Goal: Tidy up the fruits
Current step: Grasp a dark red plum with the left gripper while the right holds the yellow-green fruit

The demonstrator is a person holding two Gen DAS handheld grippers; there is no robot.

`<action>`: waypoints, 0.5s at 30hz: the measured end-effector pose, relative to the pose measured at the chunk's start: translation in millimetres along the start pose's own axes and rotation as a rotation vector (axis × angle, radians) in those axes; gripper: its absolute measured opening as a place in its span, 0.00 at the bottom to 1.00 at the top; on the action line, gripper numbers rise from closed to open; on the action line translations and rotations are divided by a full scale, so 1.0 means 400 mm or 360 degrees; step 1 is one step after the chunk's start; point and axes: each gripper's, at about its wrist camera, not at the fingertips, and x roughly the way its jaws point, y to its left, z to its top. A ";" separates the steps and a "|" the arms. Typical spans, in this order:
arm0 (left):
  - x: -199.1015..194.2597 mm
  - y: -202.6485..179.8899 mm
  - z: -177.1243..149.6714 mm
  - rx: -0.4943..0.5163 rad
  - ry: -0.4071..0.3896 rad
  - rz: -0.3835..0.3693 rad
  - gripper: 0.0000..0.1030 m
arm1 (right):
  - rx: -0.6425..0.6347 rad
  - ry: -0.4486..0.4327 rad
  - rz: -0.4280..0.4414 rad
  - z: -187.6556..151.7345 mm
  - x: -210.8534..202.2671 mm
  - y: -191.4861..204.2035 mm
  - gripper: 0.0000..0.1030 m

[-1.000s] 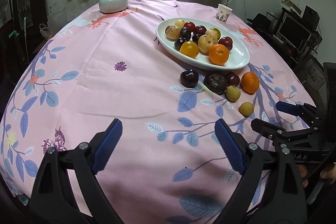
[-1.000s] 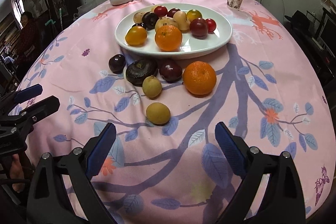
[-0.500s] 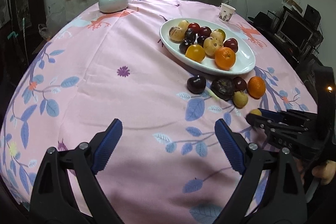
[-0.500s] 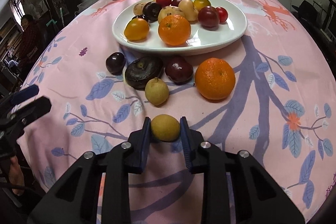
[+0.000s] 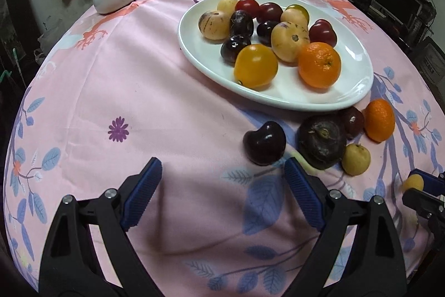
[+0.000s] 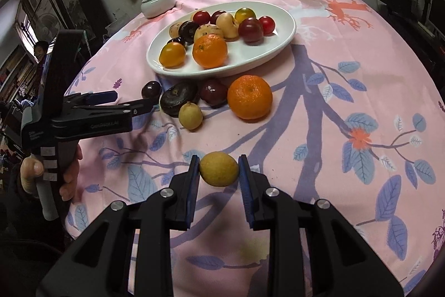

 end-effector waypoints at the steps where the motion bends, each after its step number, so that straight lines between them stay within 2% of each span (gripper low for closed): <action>1: 0.009 -0.001 0.006 -0.0006 0.0017 -0.0006 0.89 | 0.0003 0.0003 0.0014 -0.002 0.001 -0.004 0.28; 6: 0.035 -0.017 0.029 -0.0011 0.0033 -0.0008 0.88 | 0.0024 0.0008 0.0060 -0.005 0.004 -0.018 0.28; 9: 0.036 -0.021 0.034 -0.0017 0.0013 -0.0044 0.82 | 0.0032 0.0010 0.0070 -0.007 0.007 -0.023 0.28; 12: 0.024 -0.031 0.031 0.0002 -0.0023 -0.0062 0.65 | 0.0036 0.0016 0.0080 -0.010 0.010 -0.023 0.27; 14: 0.013 -0.037 0.028 0.0014 -0.0045 -0.0115 0.41 | 0.0031 0.0023 0.0082 -0.012 0.012 -0.019 0.27; 15: 0.010 -0.039 0.027 0.0016 -0.0048 -0.0156 0.34 | 0.0028 0.0025 0.0084 -0.013 0.013 -0.017 0.27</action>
